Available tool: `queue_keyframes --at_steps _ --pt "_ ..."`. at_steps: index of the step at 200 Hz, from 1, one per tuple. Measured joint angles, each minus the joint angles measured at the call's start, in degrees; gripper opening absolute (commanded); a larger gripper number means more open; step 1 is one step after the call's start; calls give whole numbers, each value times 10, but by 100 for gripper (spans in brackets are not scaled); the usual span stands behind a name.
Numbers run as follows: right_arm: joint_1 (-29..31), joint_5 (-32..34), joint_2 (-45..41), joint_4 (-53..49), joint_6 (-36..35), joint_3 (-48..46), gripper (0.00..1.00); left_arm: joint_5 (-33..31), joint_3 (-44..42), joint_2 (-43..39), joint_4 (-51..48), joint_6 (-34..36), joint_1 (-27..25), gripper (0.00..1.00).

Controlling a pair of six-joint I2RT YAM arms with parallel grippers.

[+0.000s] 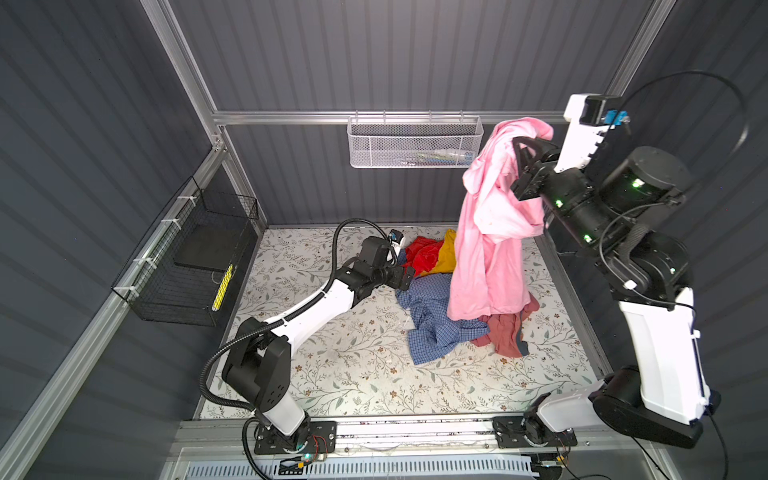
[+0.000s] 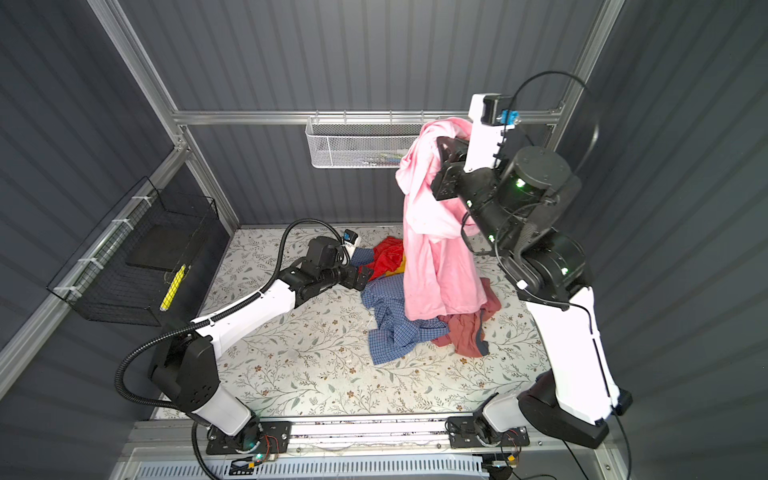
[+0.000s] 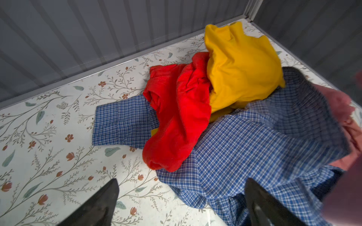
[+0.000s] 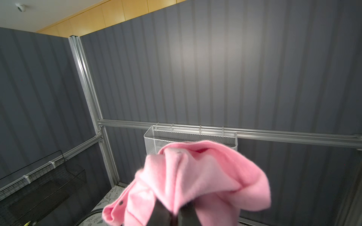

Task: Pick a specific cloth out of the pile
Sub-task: 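Grasp the hanging pink shirt with the left gripper below the right gripper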

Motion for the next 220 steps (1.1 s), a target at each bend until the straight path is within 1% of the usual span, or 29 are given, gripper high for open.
queue_keyframes --at_steps 31,56,75,108,133,154,179,188,200,220 --pt "-11 -83 48 -2 28 0 0 60 7 -21 54 11 -1 100" --pt "-30 -146 78 -1 66 0 0 108 49 -14 84 13 -1 100" --pt "-36 -186 91 0 89 0 0 130 77 0 112 12 -1 100" --pt "-38 -233 96 7 118 0 0 145 111 37 157 12 -1 100" --pt "-51 -266 95 23 144 -4 0 175 142 72 182 3 -1 100" --pt "-69 -303 83 57 176 -37 0 204 173 105 209 -14 -1 100" --pt "-82 -324 67 78 198 -76 0 247 204 141 243 -48 -1 99" --pt "-87 -330 60 85 205 -89 0 263 207 149 255 -62 -1 97" --pt "-95 -337 50 92 214 -105 0 282 207 155 266 -78 -1 91" --pt "-113 -347 34 104 228 -127 0 304 206 158 280 -98 -1 74"
